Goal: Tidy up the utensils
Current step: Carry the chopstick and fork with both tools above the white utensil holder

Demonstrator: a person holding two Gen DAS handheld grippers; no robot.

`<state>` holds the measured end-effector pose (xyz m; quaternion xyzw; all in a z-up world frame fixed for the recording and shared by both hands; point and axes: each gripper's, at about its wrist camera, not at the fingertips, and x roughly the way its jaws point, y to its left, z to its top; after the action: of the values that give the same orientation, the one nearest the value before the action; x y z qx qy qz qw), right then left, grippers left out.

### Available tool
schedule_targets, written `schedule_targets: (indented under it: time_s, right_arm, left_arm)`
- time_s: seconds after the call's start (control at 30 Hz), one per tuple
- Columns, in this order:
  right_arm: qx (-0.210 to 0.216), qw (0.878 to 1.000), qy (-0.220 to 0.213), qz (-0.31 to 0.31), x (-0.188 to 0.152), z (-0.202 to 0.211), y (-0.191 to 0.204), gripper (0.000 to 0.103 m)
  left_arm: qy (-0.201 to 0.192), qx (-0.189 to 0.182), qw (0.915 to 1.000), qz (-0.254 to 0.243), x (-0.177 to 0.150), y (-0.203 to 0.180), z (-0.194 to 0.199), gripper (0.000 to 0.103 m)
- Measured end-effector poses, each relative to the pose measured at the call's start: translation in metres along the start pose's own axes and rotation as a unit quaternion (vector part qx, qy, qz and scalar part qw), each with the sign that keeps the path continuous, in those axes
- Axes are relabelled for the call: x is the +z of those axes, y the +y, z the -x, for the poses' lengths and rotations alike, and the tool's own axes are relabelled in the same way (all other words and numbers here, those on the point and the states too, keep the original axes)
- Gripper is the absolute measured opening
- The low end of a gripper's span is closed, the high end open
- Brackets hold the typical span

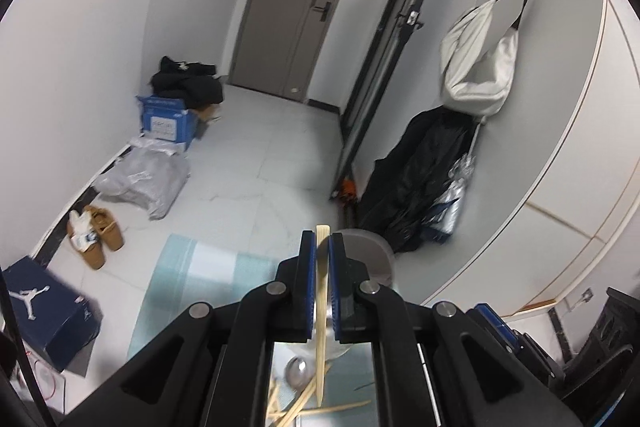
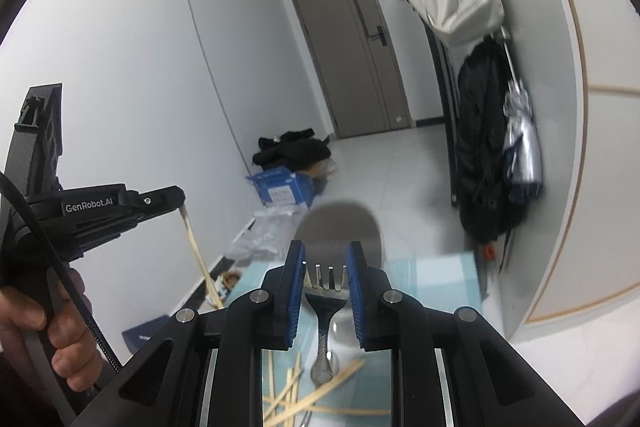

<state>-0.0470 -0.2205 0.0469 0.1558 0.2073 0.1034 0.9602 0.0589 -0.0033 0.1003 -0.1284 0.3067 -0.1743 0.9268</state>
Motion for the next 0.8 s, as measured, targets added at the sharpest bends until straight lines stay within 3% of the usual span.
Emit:
schedule_targets:
  time_s: [0.27, 0.43, 0.57, 0.8]
  right_arm:
    - [0.011, 1.000, -0.025, -0.003, 0.073, -0.018, -0.004, 0.020]
    - [0.011, 1.000, -0.027, -0.006, 0.105, -0.043, -0.013, 0.020]
    - [0.007, 1.000, -0.019, -0.009, 0.115, -0.063, -0.022, 0.020]
    - [0.024, 1.000, -0.016, 0.004, 0.115, -0.090, -0.032, 0.020]
  left_arm:
    - [-0.036, -0.016, 0.9992, -0.009, 0.048, -0.015, -0.016, 0.003]
    - [-0.078, -0.010, 0.9966, -0.022, 0.057, -0.019, -0.032, 0.003]
    - [-0.100, -0.007, 0.9941, -0.042, 0.053, -0.021, -0.052, 0.003]
    - [-0.083, -0.024, 0.9941, -0.065, 0.048, -0.017, -0.078, 0.003]
